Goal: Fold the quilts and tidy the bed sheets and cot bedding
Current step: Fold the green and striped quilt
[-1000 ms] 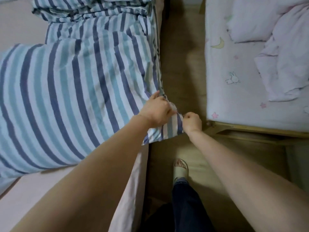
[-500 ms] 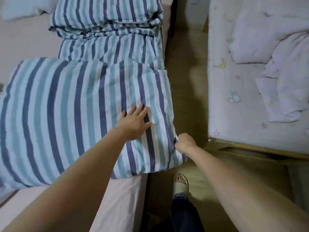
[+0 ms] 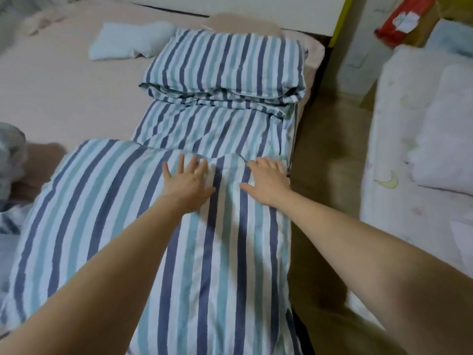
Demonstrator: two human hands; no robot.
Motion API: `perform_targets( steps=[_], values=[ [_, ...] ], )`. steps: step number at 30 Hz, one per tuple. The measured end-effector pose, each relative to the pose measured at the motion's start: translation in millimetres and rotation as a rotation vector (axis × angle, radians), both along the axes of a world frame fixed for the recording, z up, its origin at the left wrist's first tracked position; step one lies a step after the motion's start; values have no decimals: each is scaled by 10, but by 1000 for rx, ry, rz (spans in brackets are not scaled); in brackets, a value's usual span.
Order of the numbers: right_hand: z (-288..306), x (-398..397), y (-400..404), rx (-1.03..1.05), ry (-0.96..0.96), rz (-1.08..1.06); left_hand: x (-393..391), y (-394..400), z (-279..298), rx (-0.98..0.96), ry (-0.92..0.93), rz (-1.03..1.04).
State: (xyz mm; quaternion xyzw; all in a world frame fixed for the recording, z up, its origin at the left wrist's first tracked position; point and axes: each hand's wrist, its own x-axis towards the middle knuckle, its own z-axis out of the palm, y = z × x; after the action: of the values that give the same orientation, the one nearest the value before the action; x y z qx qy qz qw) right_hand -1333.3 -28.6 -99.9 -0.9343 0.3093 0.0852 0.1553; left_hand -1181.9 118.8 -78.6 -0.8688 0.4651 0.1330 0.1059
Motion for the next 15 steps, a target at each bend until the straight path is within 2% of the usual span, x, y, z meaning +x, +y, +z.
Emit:
perform_targets(
  steps=[5,8,9,12,13,14,15],
  values=[
    [-504,611,-607,30,249,235,384,-713,-432,196,-11,14],
    [-931,431,-704,228,357,307,334,-1041,-654,308,132,-43],
    [-932,350,-744,207,288,321,293,-1097,-641,234,153,-35],
    [-922,344,-1114,30,-70,200,373,-1355,-683,-220,85,-35],
    [-882,347,-1216,64,-72,190,396,-1370,-675,-238,105,-22],
    [-866,320,-1248,154,2,208,388,-1339,-690,-157,138,-37],
    [-825,323,-1259,269,184,252,384,-1328,-724,14,167,-83]
  ],
)
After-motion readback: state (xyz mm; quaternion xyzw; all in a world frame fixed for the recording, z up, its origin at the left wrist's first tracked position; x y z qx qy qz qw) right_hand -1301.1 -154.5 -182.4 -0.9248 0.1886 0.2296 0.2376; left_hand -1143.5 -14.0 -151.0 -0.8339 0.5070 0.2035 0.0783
